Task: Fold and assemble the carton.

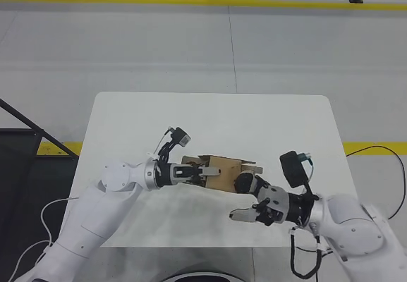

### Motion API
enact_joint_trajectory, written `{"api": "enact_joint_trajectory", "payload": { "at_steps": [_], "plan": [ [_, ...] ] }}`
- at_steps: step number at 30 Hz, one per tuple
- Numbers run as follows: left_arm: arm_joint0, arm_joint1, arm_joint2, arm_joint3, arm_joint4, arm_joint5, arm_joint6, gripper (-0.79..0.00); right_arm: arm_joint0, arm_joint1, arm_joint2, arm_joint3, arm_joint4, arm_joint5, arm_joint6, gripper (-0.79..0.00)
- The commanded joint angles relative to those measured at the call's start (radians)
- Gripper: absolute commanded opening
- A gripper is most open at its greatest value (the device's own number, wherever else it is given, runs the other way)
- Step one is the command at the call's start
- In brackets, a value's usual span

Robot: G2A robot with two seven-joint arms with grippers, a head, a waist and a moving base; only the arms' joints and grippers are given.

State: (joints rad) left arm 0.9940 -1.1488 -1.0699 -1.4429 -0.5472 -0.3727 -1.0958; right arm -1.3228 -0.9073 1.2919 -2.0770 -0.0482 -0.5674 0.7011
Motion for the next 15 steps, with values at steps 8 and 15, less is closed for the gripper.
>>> {"api": "enact_joint_trajectory", "payload": {
  "at_steps": [8,15],
  "plan": [
    [-0.003,0.000,-0.014,0.014,-0.041,0.001,-0.024,-0.785,-0.108,0.007,0.124,0.017,0.032,-0.268,-0.111,0.000],
    [-0.007,-0.001,-0.027,0.030,-0.107,0.025,-0.068,-0.785,-0.194,0.010,0.249,0.035,-0.025,-0.432,-0.192,0.000]
  ]
}}
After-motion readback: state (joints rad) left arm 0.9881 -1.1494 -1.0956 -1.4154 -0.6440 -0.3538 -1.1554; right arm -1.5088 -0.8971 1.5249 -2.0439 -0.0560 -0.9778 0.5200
